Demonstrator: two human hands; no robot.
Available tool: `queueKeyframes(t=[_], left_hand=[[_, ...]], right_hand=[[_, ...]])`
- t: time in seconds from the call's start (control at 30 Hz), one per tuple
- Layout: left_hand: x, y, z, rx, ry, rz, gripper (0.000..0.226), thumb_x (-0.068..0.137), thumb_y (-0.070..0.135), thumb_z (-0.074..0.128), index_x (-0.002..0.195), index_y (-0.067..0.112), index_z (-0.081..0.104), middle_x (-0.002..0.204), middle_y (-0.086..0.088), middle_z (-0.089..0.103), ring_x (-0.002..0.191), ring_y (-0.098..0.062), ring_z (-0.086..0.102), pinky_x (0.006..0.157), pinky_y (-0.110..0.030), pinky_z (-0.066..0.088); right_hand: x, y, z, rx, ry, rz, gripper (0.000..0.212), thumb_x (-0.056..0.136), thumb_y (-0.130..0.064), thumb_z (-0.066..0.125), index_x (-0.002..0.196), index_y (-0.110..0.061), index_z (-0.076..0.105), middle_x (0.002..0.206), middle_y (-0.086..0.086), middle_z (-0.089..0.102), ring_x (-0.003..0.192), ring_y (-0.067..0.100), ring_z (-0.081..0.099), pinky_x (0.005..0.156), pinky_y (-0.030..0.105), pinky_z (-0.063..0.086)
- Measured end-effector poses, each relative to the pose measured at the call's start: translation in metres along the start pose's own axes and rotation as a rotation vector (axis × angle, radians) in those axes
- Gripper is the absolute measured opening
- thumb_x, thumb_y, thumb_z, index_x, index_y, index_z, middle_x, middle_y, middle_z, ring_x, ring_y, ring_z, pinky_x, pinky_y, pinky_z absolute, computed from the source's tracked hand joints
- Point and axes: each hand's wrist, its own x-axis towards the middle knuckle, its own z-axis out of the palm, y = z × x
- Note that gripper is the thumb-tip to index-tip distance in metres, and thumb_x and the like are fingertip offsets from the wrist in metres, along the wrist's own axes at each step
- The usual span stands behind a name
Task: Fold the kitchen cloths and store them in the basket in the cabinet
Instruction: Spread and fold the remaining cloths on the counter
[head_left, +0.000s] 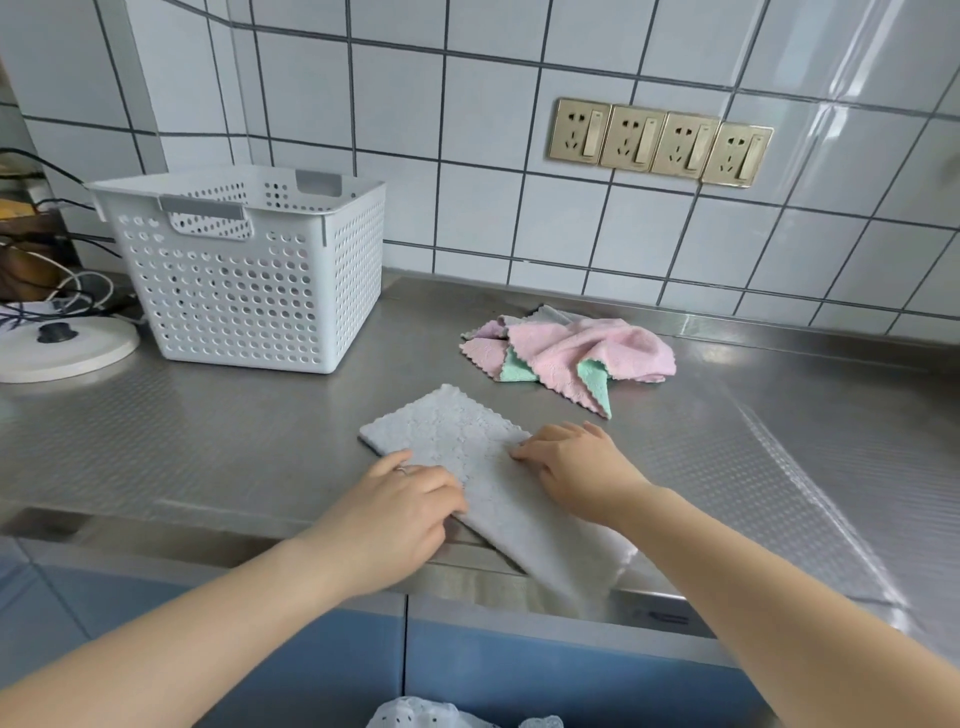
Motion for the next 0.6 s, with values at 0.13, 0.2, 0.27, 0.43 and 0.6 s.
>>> queueKeyframes(t=[0.13,0.2,0.27,0.43,0.6], left_hand=[[-0.012,-0.014,-0.008,0.097,0.065,0.035,0.028,0.073,0.013,0.045,0.086,0.024,0.067,0.096,0.012,0.068,0.081,-0.01,0.068,0.101,-0.044,0.041],[-0.013,-0.023,-0.009,0.082,0.039,0.057,0.036,0.076,0.016,0.032,0.089,0.021,0.066,0.098,0.01,0.067,0.086,-0.012,0.067,0.105,-0.044,0.039],[-0.011,-0.03,-0.012,0.058,-0.022,0.084,0.042,0.079,0.02,0.026,0.098,0.018,0.063,0.106,0.007,0.064,0.097,-0.012,0.063,0.112,-0.041,0.032],[-0.018,-0.038,-0.013,0.114,-0.145,0.284,0.055,0.082,0.03,0.044,0.134,0.015,0.049,0.141,-0.001,0.047,0.135,-0.015,0.038,0.116,-0.046,0.019],[-0.021,-0.022,-0.008,0.28,-0.114,0.41,0.074,0.071,0.028,0.042,0.143,0.011,0.038,0.15,-0.008,0.034,0.139,-0.022,0.032,0.112,-0.045,0.026]], right_hand=[[-0.029,0.0,0.0,0.006,0.093,-0.071,0.04,0.087,-0.016,0.045,0.121,-0.032,0.06,0.118,-0.006,0.058,0.112,0.021,0.05,0.1,0.031,0.03],[-0.041,-0.003,0.003,0.008,0.142,-0.114,0.039,0.083,-0.014,0.048,0.116,-0.029,0.064,0.111,-0.005,0.061,0.104,0.022,0.053,0.096,0.029,0.033],[-0.052,-0.008,0.003,0.04,0.158,-0.153,0.037,0.081,-0.012,0.05,0.11,-0.025,0.067,0.104,-0.004,0.063,0.097,0.023,0.055,0.09,0.029,0.036],[-0.081,0.008,-0.007,0.001,0.243,-0.342,0.041,0.073,-0.011,0.06,0.113,-0.017,0.068,0.114,0.003,0.066,0.1,0.025,0.064,0.094,0.038,0.047],[-0.096,0.025,-0.003,-0.112,0.063,-0.426,0.066,0.076,-0.028,0.051,0.141,-0.024,0.042,0.148,-0.001,0.04,0.137,0.015,0.036,0.113,0.045,0.028]])
